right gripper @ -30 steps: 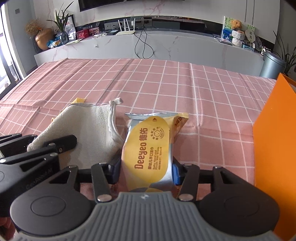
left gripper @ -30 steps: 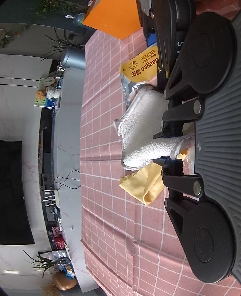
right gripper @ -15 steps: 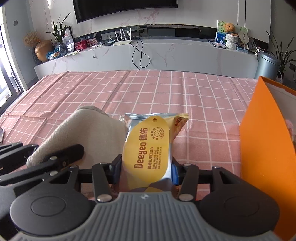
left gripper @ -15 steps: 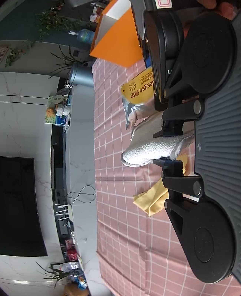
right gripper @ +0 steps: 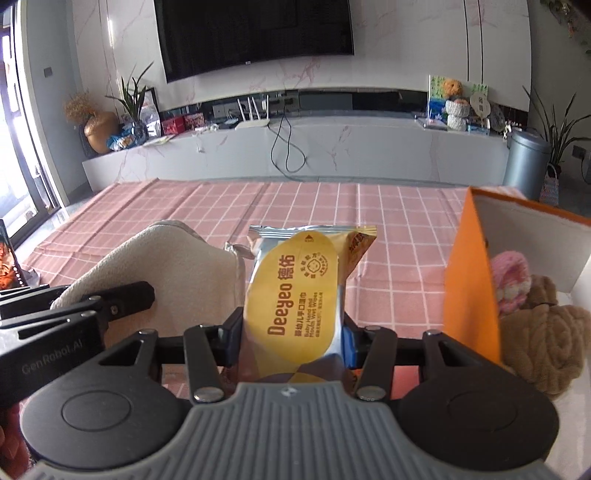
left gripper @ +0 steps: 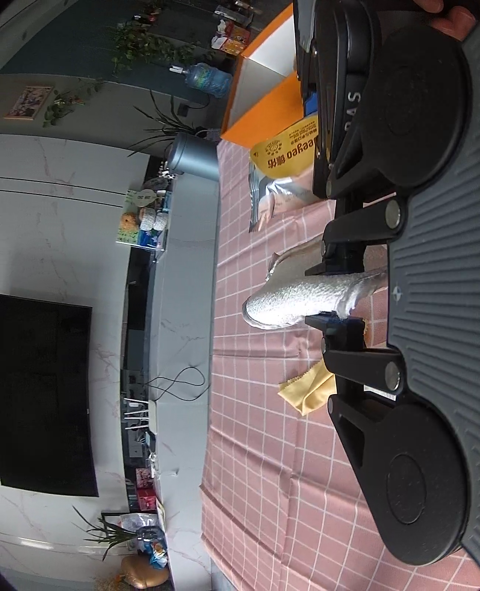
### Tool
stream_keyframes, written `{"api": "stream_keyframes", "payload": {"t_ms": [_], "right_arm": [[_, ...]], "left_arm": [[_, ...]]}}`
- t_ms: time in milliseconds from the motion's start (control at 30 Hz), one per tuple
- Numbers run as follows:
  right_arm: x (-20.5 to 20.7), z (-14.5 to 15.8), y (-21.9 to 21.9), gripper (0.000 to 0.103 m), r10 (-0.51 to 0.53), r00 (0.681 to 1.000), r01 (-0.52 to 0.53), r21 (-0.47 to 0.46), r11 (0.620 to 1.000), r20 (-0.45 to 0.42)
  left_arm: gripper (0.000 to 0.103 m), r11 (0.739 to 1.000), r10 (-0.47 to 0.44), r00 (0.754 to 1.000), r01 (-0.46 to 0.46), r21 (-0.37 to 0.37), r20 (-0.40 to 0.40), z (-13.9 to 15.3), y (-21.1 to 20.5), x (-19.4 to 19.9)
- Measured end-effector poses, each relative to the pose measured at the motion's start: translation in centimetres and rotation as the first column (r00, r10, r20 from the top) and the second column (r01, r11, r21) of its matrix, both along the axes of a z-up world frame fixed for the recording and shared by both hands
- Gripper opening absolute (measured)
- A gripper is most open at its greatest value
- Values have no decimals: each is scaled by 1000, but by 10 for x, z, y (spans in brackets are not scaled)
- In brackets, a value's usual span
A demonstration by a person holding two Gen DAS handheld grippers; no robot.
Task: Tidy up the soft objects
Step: 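Carry the towel and snack packet over the orange box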
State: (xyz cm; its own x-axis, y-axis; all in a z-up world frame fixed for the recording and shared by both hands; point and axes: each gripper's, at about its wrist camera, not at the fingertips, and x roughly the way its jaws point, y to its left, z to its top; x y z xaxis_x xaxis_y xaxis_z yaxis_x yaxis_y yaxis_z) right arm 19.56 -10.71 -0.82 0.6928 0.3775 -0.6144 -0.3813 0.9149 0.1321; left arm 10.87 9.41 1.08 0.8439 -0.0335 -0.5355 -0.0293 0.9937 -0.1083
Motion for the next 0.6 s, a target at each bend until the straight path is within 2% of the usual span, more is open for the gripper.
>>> {"api": "stream_keyframes", "payload": {"t_ms": [233,600], "right_arm": [[-31,29,-30,50,-6,998,4,19,1000,67],[-61,56,-100,50,-70,987,72,-8,997,145]], "left_arm": [[20,1000,-6,999,6,-14,53,24,-8,-18],[20,992,-128,983,129,-3,130,53,-55,-23]]}}
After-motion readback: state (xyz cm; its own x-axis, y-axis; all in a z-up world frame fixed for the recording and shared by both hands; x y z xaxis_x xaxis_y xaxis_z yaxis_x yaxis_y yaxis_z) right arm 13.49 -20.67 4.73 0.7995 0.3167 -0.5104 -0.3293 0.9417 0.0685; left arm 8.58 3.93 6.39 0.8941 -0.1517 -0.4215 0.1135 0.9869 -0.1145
